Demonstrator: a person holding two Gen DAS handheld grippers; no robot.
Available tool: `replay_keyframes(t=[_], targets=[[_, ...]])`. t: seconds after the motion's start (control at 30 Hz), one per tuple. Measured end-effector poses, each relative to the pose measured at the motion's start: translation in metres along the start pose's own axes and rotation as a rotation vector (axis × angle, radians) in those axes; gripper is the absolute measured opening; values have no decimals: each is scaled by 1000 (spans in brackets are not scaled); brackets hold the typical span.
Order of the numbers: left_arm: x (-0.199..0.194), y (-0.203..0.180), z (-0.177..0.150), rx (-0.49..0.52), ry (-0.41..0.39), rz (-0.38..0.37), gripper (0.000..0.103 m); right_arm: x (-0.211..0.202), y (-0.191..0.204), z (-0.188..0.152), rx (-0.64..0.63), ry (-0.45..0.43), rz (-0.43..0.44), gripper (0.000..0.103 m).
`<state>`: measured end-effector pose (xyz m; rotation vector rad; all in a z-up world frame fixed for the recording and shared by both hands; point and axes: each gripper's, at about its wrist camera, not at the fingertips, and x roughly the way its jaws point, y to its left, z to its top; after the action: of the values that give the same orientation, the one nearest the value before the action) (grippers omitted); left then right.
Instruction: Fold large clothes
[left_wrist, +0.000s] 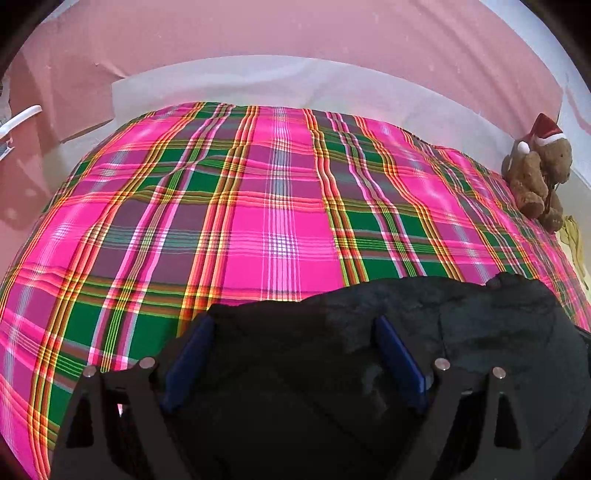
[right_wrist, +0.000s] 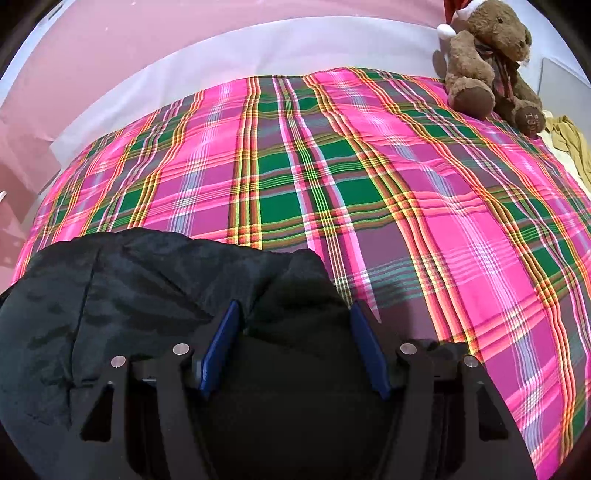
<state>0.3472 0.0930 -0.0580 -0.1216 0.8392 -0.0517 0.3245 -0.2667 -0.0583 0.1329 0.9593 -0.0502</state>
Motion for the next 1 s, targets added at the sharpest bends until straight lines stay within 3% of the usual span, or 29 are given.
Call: replay_keyframes(t=[0.4, 0.53, 0.63, 0.73, 0.83, 0.93, 1.0], targets=[[1, 1, 3, -8, 21, -5, 92, -3, 3, 1, 2, 5, -11, 62], [-27, 4, 11, 16, 1, 8, 92, -22, 2, 8, -5, 16, -34, 62], [-59, 16, 11, 9, -49, -7, 91, -58, -1, 8, -12, -49, -14, 62], [-90, 29, -1, 0, -110, -39, 91, -100, -6, -2, -9, -125, 28, 62], [-99, 36, -23, 3, -121, -58, 91, -117, -5, -25, -33, -152, 53, 62], [-78, 41, -43, 10, -70, -29, 92, -101, -5, -44, -48, -111, 30, 61], [-70, 49, -48, -30, -73, -59, 95, -83, -11, -51, -33, -82, 39, 59]])
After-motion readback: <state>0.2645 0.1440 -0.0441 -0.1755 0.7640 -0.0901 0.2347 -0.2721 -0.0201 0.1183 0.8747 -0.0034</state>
